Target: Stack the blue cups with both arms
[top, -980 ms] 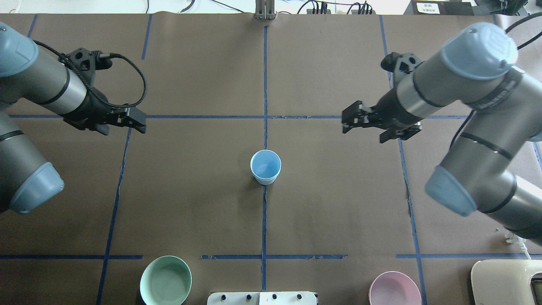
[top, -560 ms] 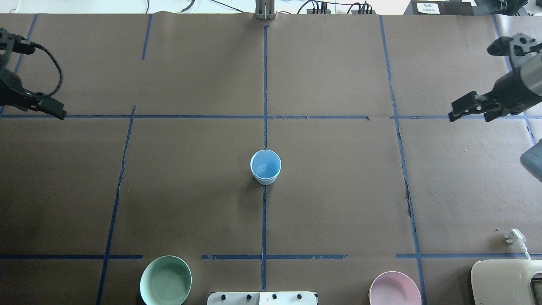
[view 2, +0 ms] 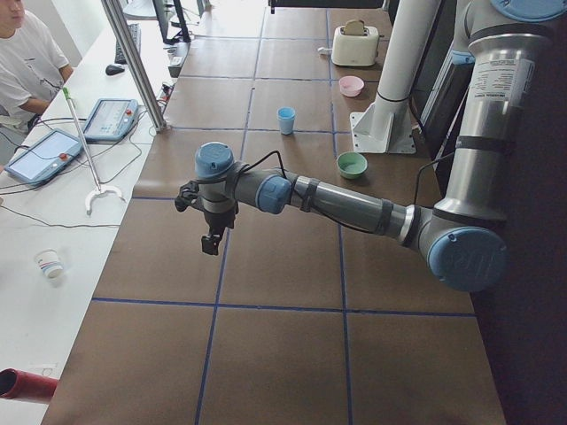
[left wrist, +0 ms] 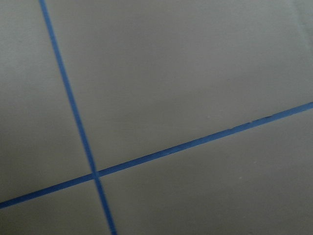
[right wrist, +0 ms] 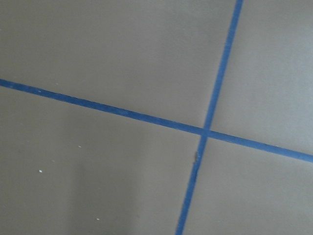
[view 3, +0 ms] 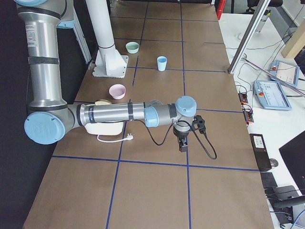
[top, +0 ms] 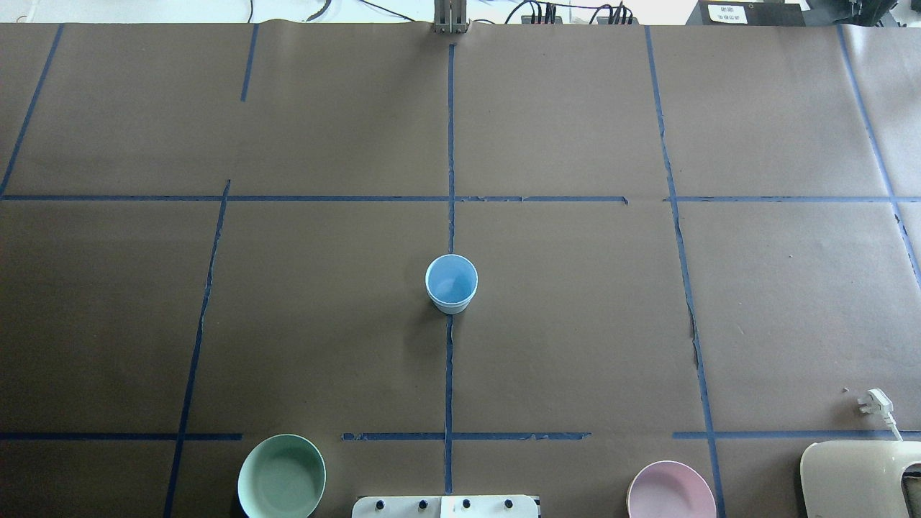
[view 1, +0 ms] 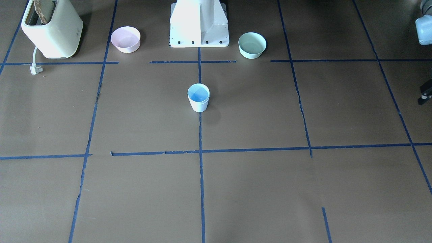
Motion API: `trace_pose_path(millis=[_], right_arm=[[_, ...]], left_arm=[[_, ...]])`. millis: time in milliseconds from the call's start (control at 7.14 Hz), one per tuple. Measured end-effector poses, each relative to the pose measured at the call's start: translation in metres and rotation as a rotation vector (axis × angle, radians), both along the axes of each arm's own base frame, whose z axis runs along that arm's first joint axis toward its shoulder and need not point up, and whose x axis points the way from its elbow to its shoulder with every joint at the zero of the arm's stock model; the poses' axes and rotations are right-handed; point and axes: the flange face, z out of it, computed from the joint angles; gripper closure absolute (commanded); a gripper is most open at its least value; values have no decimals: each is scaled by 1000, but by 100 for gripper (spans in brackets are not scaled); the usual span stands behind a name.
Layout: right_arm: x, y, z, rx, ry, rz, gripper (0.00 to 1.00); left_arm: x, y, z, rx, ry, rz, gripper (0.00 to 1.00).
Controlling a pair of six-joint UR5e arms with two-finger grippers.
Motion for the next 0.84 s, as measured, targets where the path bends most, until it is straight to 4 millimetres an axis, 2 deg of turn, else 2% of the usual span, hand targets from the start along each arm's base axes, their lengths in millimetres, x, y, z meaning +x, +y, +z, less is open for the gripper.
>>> trace_pose_path(millis=[140, 280, 560, 840], right_arm=[[18, 3, 18, 2, -4, -6, 0], [26, 5, 26, 1, -12, -8, 0], [29, 5, 28, 0, -14, -6, 0], [29, 4, 26, 6, -12, 0, 0]], left_arm=[[-7, 0, 10, -25, 25, 5, 0], [-9, 1, 18, -65, 48, 7, 0], [-15, 5, 31, -154, 79, 0, 0], [-36, 10, 40, -190, 98, -28, 0]])
